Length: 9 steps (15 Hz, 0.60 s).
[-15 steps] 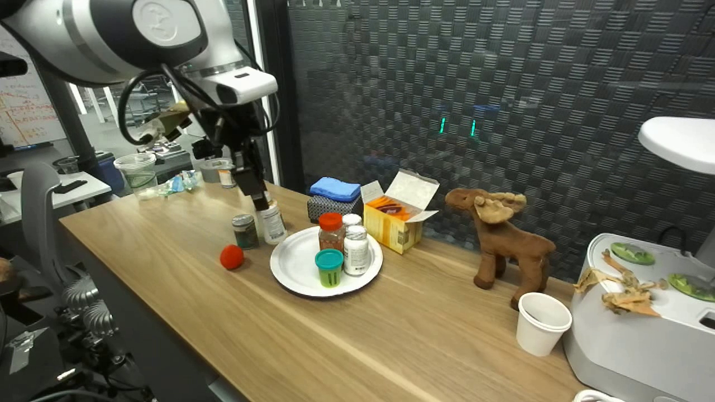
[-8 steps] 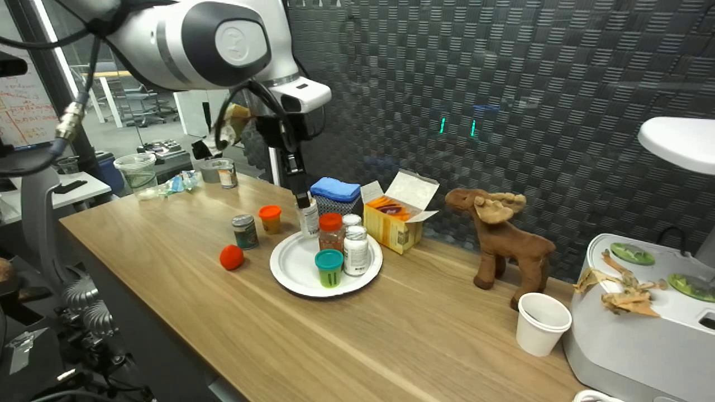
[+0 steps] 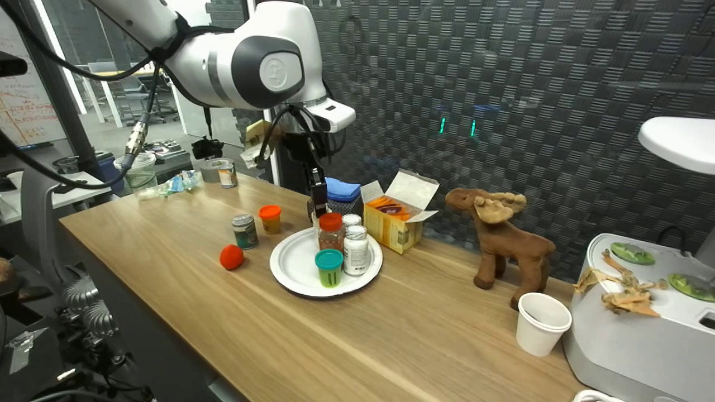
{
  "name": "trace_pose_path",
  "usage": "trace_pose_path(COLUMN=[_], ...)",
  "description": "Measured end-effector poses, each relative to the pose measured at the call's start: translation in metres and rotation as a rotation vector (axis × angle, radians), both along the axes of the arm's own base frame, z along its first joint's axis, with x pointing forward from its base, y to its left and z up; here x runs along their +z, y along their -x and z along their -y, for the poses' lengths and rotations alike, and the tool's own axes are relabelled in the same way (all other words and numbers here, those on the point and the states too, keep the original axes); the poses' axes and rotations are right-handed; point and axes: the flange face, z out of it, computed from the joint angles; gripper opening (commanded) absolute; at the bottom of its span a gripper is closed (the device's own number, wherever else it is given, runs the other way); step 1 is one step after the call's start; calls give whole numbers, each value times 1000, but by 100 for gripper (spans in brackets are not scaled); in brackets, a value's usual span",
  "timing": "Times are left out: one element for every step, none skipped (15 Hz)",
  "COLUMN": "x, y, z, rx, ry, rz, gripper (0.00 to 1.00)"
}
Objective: Pick up the objects from the countertop and put them on the white plate.
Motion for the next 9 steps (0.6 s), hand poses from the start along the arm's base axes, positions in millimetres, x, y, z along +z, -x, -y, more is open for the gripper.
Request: trace_pose_path(x=[-2,-4,-5,-7,-8,-8,-7,-6,-3], y=[-2,-4,-5,-6,-6,-7,-7,-7,-7], z=[-1,-3,-5,-7,-9,-11,-13,-16,-19], rx=[2,4,7,10,15,20,27,36,45], ry=[2,3,4,5,9,12,17,24,33], rz=[-3,-5,-8,-11,-14,-14,-11,-8,-3], gripper=[21,55,56,61,70,77,86,92,99])
